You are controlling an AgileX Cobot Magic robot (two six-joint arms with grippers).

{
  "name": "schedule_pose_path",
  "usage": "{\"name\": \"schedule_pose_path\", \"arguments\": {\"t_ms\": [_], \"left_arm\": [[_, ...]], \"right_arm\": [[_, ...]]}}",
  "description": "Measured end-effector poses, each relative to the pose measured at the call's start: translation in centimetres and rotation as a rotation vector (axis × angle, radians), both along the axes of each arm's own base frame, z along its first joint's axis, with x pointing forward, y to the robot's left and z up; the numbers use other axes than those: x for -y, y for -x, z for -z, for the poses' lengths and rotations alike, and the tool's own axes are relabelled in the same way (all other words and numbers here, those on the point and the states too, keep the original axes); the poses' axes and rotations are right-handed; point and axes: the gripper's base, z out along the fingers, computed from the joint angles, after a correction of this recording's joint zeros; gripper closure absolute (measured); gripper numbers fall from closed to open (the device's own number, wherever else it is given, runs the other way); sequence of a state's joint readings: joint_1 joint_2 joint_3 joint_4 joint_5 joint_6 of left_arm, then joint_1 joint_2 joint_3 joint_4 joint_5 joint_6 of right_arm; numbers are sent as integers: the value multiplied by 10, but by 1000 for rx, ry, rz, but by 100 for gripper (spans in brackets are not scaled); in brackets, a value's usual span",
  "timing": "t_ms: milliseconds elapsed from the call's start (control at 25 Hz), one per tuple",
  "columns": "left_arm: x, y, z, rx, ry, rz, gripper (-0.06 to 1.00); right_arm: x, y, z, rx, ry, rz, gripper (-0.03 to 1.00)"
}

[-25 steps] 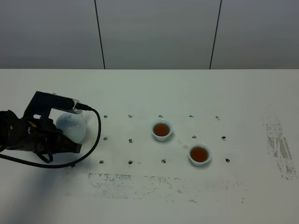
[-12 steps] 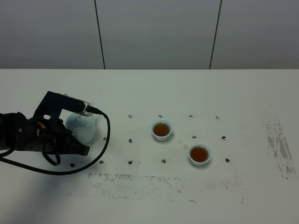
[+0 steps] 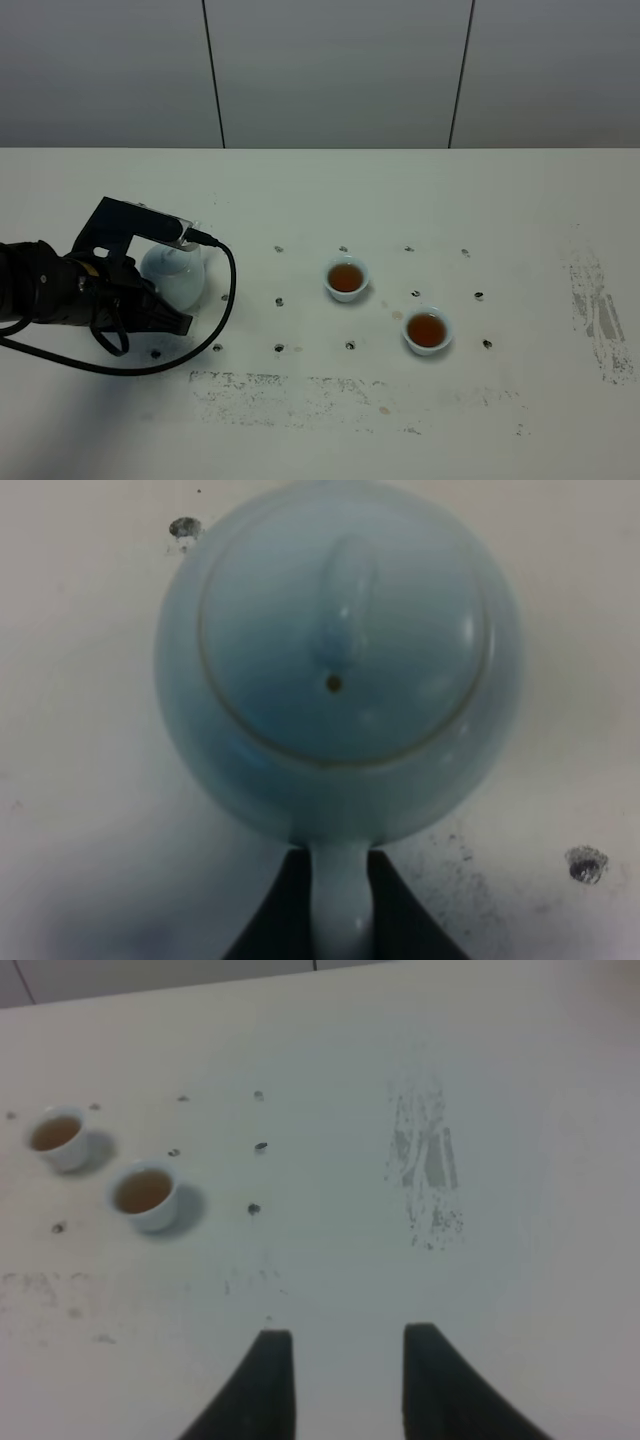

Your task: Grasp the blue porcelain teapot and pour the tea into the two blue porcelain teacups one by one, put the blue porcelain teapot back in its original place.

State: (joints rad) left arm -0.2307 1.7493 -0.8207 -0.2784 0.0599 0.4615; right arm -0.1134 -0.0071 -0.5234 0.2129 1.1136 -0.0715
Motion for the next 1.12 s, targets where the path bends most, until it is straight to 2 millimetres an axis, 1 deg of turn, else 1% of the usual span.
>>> {"name": "schedule_pose_path", "arguments": {"t_ms": [160,400,1120], "left_arm": [[-1,0,0,0,0,-2,83],[-10,-2,5,-21,-3,-32,83],[-11,-2,6,-23,-4,-33,83]], "right_arm": [[0,0,0,0,0,0,69],[0,0,0,0,0,0,69],[0,0,0,0,0,0,69]]}}
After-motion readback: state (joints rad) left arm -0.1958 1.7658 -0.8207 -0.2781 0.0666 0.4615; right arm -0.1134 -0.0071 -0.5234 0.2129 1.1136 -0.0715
